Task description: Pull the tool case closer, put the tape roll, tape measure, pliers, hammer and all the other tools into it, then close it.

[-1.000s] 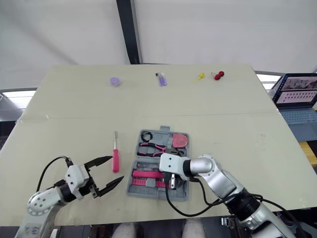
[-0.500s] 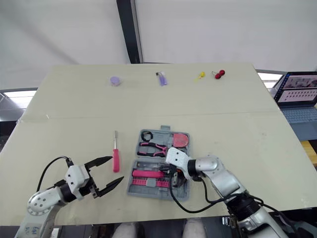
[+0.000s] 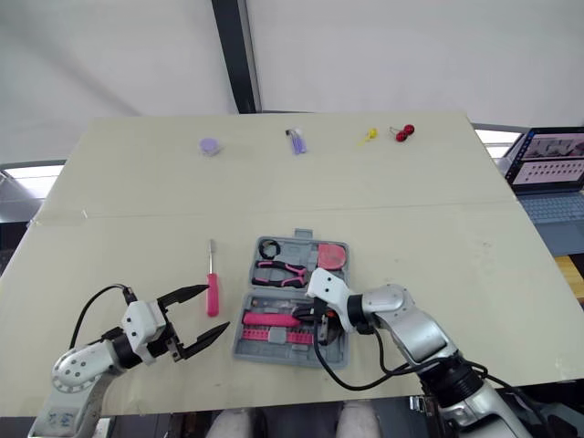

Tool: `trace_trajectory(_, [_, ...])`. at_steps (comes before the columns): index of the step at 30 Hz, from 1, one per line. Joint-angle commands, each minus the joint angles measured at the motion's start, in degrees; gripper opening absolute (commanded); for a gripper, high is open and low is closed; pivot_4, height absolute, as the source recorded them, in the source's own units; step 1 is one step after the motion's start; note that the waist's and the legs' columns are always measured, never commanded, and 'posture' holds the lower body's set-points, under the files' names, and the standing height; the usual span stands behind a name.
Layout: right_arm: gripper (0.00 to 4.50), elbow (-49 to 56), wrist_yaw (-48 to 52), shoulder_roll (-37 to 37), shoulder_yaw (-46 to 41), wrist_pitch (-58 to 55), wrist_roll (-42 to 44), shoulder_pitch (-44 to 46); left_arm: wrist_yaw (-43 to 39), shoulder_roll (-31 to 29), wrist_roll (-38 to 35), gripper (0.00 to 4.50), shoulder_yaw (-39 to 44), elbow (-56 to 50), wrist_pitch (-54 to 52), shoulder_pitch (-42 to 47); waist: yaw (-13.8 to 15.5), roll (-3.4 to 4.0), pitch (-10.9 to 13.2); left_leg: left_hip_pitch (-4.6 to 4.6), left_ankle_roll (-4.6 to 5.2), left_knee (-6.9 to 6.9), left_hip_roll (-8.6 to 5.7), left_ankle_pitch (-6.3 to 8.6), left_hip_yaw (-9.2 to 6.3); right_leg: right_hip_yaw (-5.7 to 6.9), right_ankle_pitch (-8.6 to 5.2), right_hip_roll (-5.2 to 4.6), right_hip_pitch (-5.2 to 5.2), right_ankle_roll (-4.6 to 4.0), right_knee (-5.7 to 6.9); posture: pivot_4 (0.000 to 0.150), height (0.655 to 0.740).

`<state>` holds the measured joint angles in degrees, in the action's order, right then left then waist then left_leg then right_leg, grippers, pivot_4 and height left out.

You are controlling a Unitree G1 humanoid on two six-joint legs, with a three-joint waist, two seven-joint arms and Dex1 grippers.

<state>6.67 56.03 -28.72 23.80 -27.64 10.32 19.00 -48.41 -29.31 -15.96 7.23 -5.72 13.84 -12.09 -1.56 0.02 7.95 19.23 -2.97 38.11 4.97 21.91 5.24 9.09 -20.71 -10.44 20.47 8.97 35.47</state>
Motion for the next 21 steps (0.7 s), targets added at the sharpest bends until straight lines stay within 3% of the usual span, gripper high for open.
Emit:
trace_trajectory(1, [0.04, 1.9, 1.0, 0.0, 0.8, 0.0, 0.3, -1.1, -0.3, -0.5, -0.4, 4.50, -0.1, -0.7, 0.5, -0.6, 0.0, 0.00, 0.0, 0.00, 0.00, 0.00, 0.00, 0.00, 0.00, 0.00, 0.00, 0.00, 0.00, 0.00, 0.00, 0.150, 0.7400])
trace_trajectory(21, [0.04, -3.3, 1.4, -3.9, 8.5, 4.6, -9.7, -1.9, 0.0, -0.3, -0.1, 4.50, -0.6, -0.8, 0.9, -1.2, 0.0, -0.07, -0.1, -0.05, 0.00, -0.01, 0.00, 0.00, -0.01, 0.00, 0.00, 0.00, -0.04, 0.00, 0.00, 0.150, 0.7400])
